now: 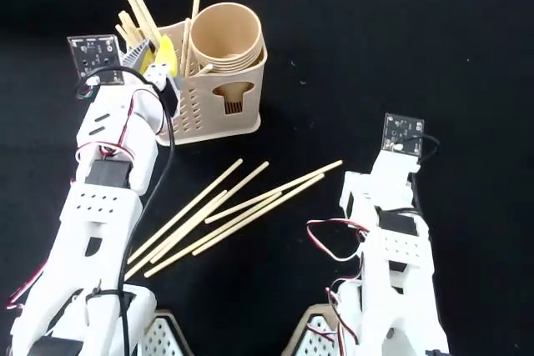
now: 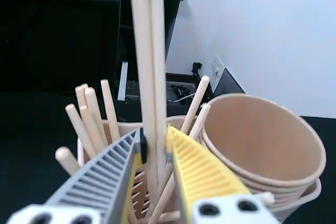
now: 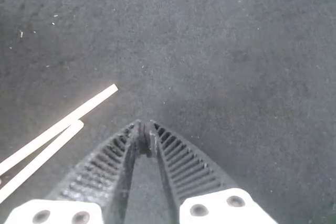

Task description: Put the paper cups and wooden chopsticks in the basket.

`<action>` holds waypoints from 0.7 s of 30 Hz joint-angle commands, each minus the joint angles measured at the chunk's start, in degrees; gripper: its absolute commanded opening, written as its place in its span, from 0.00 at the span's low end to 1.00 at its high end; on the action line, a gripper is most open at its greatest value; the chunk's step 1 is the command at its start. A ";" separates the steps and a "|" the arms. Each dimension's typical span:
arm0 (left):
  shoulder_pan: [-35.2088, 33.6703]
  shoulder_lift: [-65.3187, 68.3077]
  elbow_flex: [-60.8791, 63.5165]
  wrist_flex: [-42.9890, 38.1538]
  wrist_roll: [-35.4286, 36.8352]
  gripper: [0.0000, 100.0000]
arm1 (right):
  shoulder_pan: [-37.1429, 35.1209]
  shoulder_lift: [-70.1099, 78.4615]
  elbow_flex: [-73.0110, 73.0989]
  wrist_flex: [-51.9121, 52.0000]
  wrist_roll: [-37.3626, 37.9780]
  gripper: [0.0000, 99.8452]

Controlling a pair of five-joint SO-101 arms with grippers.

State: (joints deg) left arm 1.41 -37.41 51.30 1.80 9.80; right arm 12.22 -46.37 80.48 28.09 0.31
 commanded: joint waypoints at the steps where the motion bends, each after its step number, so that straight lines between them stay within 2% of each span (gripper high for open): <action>1: 0.40 -0.70 -0.22 -1.32 0.44 0.13 | -0.70 -0.75 -0.31 -1.41 0.00 0.02; 5: 0.13 -0.79 -0.40 -0.88 0.35 0.11 | -0.79 -0.75 -0.31 -1.41 0.00 0.02; 12: -0.13 -1.05 -5.41 9.14 0.35 0.11 | -0.79 -0.75 -0.31 -1.41 0.00 0.02; 18: -4.88 -9.76 -10.42 20.31 0.26 0.11 | -0.79 -0.75 -0.31 -1.41 0.09 0.02; 21: -7.60 -16.44 -10.51 29.80 0.26 0.12 | -0.79 -0.75 -0.31 -1.32 0.09 0.02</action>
State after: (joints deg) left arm -3.60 -47.43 43.91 24.04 9.80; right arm 12.22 -46.37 80.48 28.09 0.31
